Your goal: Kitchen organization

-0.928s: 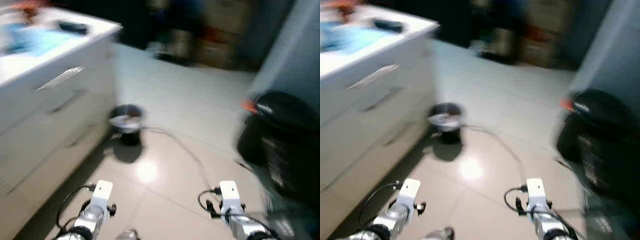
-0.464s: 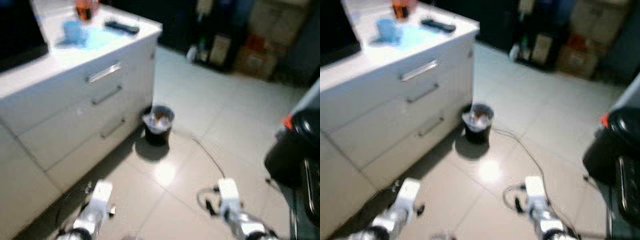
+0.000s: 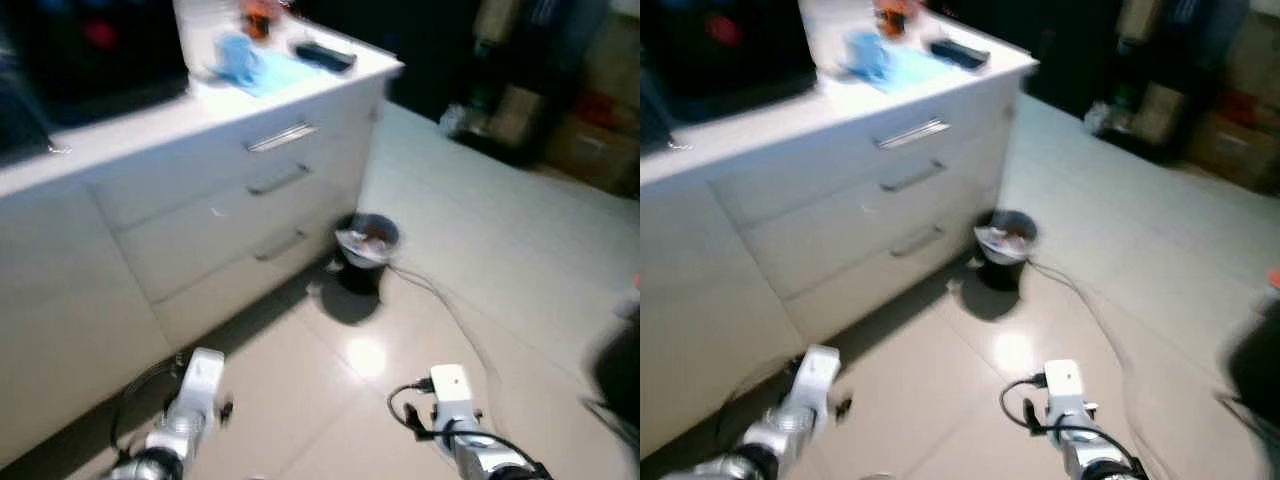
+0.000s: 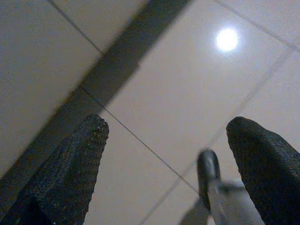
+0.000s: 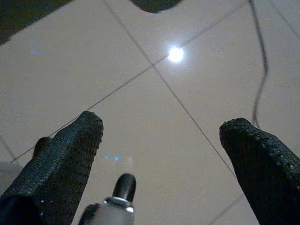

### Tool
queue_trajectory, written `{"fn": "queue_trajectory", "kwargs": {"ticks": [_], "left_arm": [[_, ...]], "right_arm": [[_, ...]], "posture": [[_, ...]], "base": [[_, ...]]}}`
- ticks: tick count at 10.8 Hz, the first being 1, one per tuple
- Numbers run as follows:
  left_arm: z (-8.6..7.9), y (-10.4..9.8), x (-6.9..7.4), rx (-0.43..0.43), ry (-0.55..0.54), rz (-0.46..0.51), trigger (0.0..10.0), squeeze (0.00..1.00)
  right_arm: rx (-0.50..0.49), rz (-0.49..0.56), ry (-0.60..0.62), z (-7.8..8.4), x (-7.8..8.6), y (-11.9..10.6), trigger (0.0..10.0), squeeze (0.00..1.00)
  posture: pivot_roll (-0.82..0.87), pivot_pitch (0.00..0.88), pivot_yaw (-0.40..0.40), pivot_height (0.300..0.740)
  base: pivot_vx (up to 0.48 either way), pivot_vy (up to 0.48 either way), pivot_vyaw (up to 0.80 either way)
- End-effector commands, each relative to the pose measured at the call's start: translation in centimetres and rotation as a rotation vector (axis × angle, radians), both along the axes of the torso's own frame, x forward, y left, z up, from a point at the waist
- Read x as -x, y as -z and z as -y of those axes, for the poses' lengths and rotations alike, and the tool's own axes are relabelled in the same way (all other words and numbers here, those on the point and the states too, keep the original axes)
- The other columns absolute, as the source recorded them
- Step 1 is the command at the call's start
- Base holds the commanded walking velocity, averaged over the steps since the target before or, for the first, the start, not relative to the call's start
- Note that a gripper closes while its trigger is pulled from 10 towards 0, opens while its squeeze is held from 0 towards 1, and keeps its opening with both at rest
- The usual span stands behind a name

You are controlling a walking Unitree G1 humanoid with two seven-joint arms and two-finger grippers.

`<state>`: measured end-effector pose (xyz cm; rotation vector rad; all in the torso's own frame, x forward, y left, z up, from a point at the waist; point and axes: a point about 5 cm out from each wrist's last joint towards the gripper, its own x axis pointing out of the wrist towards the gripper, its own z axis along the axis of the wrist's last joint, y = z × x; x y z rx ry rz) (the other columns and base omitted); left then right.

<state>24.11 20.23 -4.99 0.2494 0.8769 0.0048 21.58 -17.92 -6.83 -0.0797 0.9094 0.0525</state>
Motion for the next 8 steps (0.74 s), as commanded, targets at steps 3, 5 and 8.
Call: {"fn": "queue_trajectory", "kwargs": {"ticks": [3, 5, 8], "left_arm": [[0.5, 0.4, 0.4, 0.019, 0.01, -0.016, 10.0, 0.0], [0.3, 0.7, 0.9, 0.03, -0.011, -0.033, 10.0, 0.0], [0.5, 1.1, 1.5, 0.066, -0.034, -0.073, 10.0, 0.0]], "right_arm": [[0.03, -0.002, 0.004, 0.8, 0.2, 0.0, 10.0, 0.0], [0.025, -0.008, 0.03, 1.1, 0.4, 0.1, 10.0, 0.0], [-0.016, -0.013, 0.075, 1.0, 0.4, 0.1, 10.0, 0.0]], "posture": [[0.06, 0.022, -0.033, 0.74], [0.06, 0.021, -0.033, 0.74], [0.05, 0.022, -0.032, 0.74]], "base": [[0.0, 0.0, 0.77], [0.0, 0.0, 0.24], [0.0, 0.0, 0.0]]}}
